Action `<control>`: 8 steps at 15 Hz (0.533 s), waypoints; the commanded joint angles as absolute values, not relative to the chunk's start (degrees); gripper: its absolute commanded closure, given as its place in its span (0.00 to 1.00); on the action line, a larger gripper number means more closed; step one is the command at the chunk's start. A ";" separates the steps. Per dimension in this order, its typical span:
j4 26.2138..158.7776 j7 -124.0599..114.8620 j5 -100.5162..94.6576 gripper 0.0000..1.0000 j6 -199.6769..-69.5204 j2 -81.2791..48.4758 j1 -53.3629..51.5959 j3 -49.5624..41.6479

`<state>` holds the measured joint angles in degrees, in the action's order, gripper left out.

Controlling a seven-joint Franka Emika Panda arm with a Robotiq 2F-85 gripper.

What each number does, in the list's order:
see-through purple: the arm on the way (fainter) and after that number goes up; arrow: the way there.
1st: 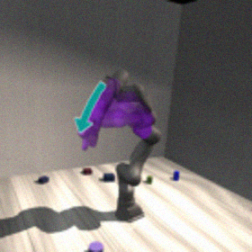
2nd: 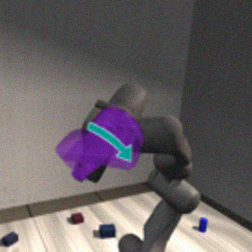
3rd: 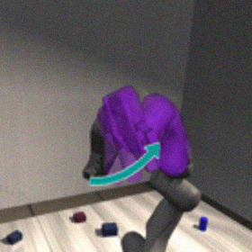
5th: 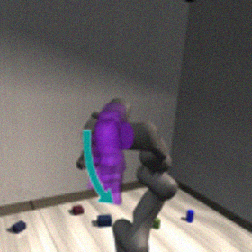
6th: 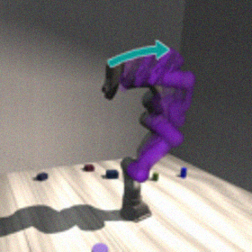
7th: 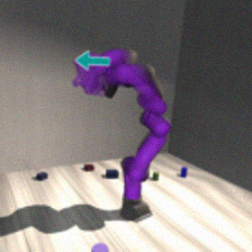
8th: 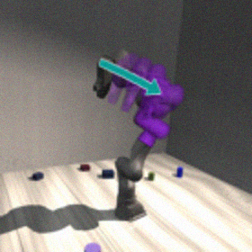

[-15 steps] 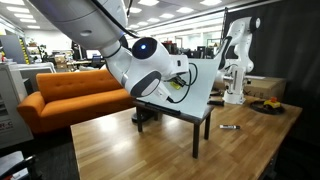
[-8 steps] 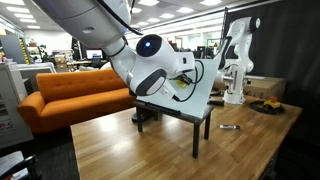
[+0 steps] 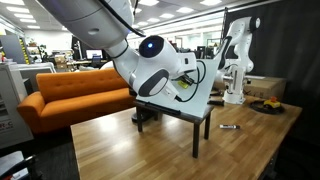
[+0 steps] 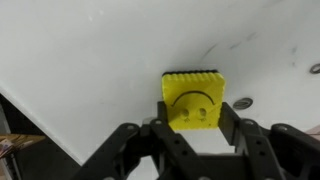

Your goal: Erase the drawing on the board

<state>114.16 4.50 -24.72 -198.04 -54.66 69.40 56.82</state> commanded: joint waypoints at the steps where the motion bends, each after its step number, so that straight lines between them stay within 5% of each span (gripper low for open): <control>1: 112.45 4.85 -24.55 0.73 -198.06 -55.42 66.49 54.87; 8: 113.39 4.79 -25.09 0.73 -198.10 -55.25 64.12 54.96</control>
